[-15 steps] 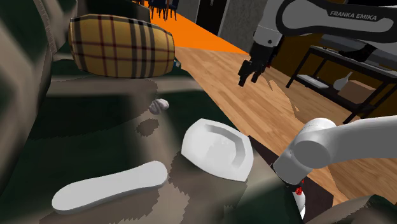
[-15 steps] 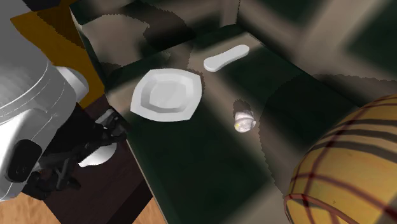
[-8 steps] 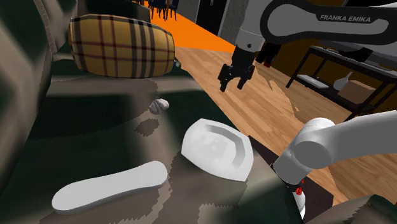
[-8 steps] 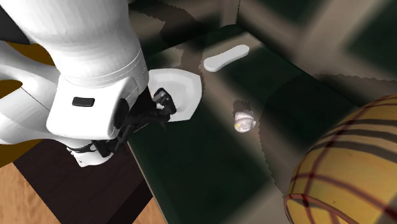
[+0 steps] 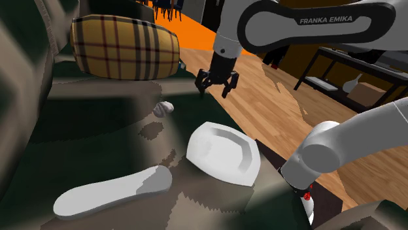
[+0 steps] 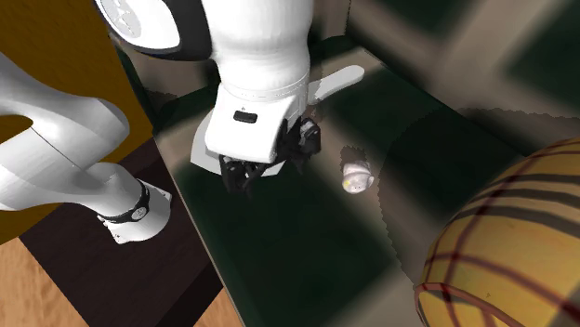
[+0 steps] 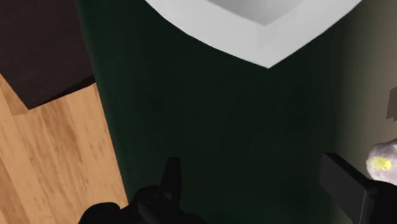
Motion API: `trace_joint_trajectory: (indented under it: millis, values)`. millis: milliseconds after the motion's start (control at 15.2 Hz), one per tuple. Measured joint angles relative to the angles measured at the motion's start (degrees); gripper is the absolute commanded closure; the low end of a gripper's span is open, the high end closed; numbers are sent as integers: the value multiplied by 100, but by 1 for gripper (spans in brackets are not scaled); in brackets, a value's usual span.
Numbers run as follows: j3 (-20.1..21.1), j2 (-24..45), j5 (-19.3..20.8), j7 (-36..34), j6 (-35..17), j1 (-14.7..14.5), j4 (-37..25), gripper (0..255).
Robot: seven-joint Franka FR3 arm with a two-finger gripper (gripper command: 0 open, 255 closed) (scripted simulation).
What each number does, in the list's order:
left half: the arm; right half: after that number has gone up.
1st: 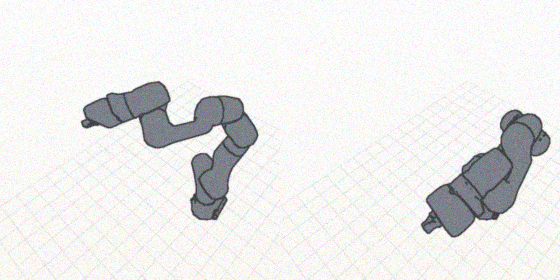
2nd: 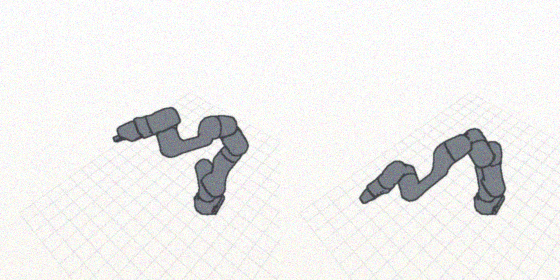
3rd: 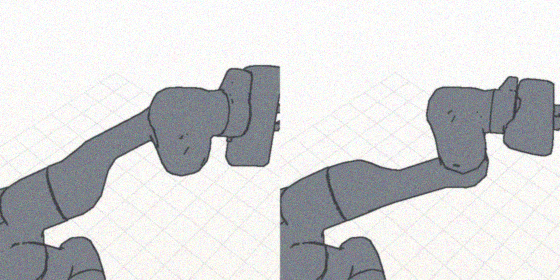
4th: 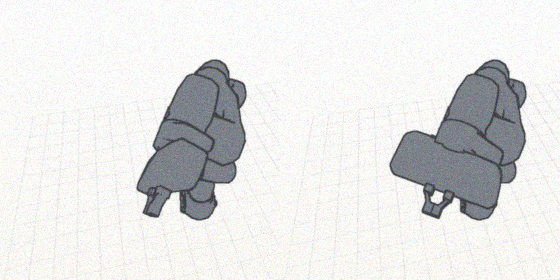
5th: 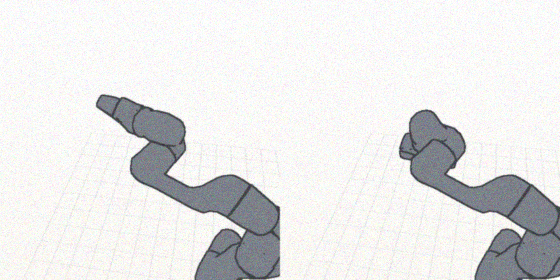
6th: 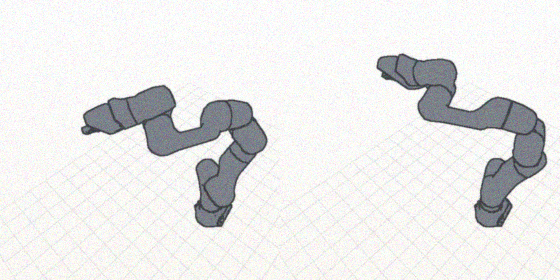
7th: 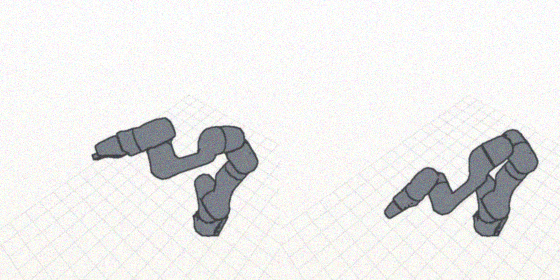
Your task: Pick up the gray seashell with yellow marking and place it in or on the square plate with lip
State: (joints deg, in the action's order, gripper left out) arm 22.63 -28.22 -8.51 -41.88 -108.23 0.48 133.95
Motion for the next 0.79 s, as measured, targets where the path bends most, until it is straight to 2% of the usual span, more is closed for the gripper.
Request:
trace_joint_trajectory:
  millis: [330, 594, 792]
  values:
    - [699, 972, 188, -1307, -366, 172, -682, 0]
    - [1182, 1929, 661, -2435, -476, 306, -1485, 0]
    - [1435, 2713, 1171, -3294, -541, 294, -2077, 0]
